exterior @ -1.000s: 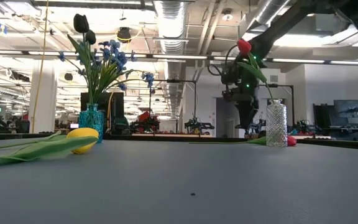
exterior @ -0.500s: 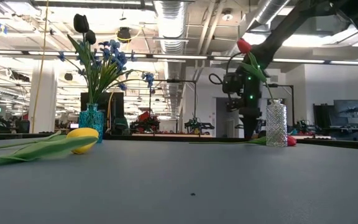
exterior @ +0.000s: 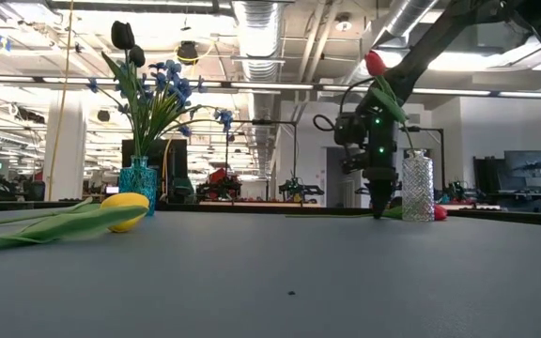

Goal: Sort flowers into vase by color
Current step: Put the red tulip into the transparent vase

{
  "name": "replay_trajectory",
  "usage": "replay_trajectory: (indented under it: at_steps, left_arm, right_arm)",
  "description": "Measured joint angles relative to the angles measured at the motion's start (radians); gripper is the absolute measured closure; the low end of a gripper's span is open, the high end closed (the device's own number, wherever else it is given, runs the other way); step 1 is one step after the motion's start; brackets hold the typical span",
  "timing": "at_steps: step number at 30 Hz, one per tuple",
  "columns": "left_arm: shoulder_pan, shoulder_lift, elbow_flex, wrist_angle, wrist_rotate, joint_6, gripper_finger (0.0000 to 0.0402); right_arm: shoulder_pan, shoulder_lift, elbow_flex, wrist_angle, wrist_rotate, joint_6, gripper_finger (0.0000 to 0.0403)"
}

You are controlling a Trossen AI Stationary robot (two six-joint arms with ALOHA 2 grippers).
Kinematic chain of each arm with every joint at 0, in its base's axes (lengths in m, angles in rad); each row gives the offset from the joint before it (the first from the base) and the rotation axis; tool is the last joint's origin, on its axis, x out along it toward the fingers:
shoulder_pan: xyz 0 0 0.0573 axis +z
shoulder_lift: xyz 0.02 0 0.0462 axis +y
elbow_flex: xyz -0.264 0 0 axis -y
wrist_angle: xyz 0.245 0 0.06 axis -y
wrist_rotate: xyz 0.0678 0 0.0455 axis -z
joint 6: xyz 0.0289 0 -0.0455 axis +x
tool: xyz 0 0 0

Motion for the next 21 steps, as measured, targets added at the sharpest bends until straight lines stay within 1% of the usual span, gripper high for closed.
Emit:
replay_trajectory:
  at_steps: [2,3,4,7,10,14,17,21]
  left_arm:
    - [0.0,0.0,0.0,-0.005,0.0,-0.001,0.0311]
    - [0.0,0.0,0.0,-0.006,0.0,-0.002,0.0311]
    - [0.0,0.0,0.0,-0.008,0.0,-0.006,0.0311]
    - [0.0,0.0,0.0,-0.009,0.0,-0.014,0.0311]
    - [0.0,0.0,0.0,-0.009,0.0,-0.019,0.0311]
    - [0.0,0.0,0.0,-0.011,0.0,-0.025,0.0311]
    - [0.0,0.0,0.0,-0.023,0.0,-0.03,0.0311]
    - [0.0,0.0,0.0,-0.032,-0.012,-0.03,0.0311]
  right_arm:
    - [0.0,0.001,0.005,0.004,0.015,0.009,0.0362]
    - [0.0,0.002,0.01,0.002,0.019,0.01,0.0377]
    - [0.0,0.003,0.017,-0.001,0.024,0.009,0.0381]
    - [0.004,0.003,0.047,-0.006,0.039,0.02,0.0376]
    - [0.002,0.003,0.108,-0.028,0.058,0.02,0.0365]
    - [0.002,-0.003,0.207,-0.093,0.117,0.006,0.0375]
    - [0.003,-0.033,0.271,-0.116,0.147,-0.012,0.038]
    - [0.003,-0.106,0.334,-0.115,0.196,-0.039,0.038]
